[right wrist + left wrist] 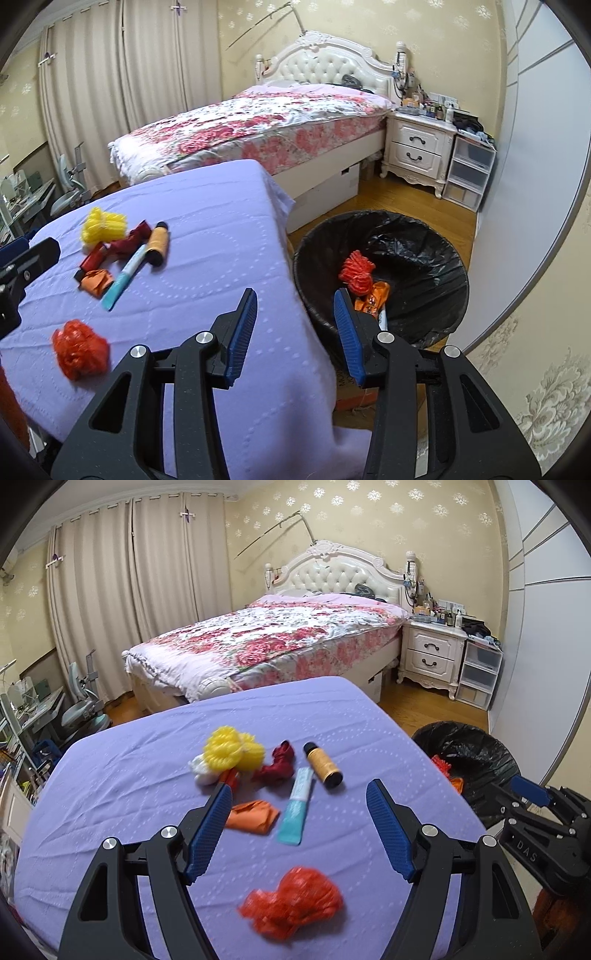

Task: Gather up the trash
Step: 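Move both grippers back to the bed toward the red plastic bag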

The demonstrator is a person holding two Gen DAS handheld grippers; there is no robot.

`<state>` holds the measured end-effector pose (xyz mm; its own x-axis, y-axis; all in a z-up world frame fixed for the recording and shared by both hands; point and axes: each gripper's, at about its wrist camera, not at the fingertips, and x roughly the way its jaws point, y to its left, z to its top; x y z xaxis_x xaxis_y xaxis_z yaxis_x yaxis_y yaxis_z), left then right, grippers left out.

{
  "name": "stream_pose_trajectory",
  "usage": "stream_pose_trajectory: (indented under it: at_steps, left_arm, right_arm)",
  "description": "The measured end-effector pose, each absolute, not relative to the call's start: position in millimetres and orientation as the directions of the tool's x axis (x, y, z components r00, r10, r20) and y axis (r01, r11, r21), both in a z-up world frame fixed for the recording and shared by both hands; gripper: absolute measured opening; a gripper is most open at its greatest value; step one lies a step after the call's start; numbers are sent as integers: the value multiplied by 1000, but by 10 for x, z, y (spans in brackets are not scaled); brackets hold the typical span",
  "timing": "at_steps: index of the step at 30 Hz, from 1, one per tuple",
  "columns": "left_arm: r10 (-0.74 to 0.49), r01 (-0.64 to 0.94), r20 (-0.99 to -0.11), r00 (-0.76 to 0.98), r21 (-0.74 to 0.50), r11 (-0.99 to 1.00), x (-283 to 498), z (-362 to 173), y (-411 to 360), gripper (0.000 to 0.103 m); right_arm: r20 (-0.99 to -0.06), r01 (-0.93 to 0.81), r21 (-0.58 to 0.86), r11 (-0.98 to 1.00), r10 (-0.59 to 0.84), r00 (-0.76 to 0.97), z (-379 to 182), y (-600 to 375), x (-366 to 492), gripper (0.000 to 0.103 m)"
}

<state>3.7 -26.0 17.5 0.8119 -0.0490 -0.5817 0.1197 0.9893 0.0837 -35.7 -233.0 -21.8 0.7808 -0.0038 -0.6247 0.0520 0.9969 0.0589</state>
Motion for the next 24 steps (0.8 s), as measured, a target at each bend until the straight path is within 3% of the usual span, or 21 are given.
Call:
stream_pose_trajectory:
  at_steps: [24]
  left_arm:
    - [-47,102,-667,744,43,994,-202,-419,-6,76]
  right_arm:
    - [-635,7,62,998,34,771,-295,-2103,-515,44]
